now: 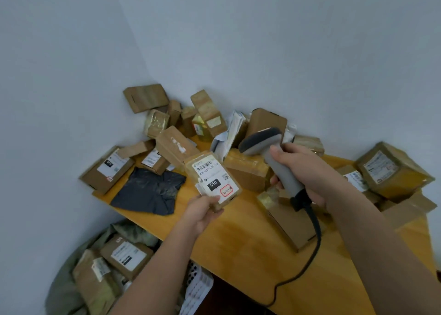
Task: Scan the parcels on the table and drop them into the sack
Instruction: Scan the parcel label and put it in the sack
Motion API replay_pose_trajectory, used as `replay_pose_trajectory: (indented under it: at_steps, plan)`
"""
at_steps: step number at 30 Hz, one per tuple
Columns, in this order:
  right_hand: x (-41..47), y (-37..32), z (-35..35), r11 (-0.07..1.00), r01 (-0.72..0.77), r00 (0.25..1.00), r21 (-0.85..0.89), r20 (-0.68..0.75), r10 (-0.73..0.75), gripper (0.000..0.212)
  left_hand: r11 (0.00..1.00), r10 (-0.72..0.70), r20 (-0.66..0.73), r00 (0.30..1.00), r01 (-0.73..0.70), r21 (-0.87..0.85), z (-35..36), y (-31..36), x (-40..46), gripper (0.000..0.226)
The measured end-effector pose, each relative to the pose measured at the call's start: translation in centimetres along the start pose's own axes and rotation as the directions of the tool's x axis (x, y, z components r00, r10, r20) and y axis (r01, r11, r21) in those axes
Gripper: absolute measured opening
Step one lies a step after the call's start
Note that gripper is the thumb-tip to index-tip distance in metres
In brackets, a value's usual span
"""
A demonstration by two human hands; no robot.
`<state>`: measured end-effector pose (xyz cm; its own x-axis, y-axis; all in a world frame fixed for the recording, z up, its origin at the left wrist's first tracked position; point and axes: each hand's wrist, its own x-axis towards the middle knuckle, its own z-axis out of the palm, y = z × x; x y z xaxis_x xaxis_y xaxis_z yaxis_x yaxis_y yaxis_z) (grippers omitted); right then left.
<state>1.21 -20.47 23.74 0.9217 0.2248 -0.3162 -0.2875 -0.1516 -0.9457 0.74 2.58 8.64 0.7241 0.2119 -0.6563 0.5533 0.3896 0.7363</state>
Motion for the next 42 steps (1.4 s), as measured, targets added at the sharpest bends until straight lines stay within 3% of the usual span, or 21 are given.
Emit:
replay_pose_trajectory:
  at_steps: [8, 23, 36, 42]
  plan:
    - [-2.1, -3.6, 0.5, 0.985, 0.118, 0.993, -0.127, 0.012, -0.118, 0.026, 0.995, 0.096, -0.019, 0.995, -0.096, 0.000, 0.1, 2.3, -0.2, 0.039]
    - [-5.0, -5.8, -0.7, 0.961, 0.259, 0.966, -0.100, 0.055, -0.254, 0.026, 0.990, 0.126, -0.048, 0.991, -0.129, -0.054, 0.9, 3.9, 1.1, 0.043]
    - [-4.8, -5.3, -2.2, 0.973, 0.232, 0.971, 0.008, 0.060, -0.232, 0.031, 0.991, 0.113, -0.083, 0.990, -0.118, -0.064, 1.3, 2.9, 1.5, 0.040]
    - [-1.9, -3.0, -0.4, 0.995, 0.092, 0.986, 0.039, 0.138, -0.097, 0.026, 0.981, 0.048, -0.269, 0.962, -0.095, -0.167, -1.8, -0.5, 0.5, 0.028]
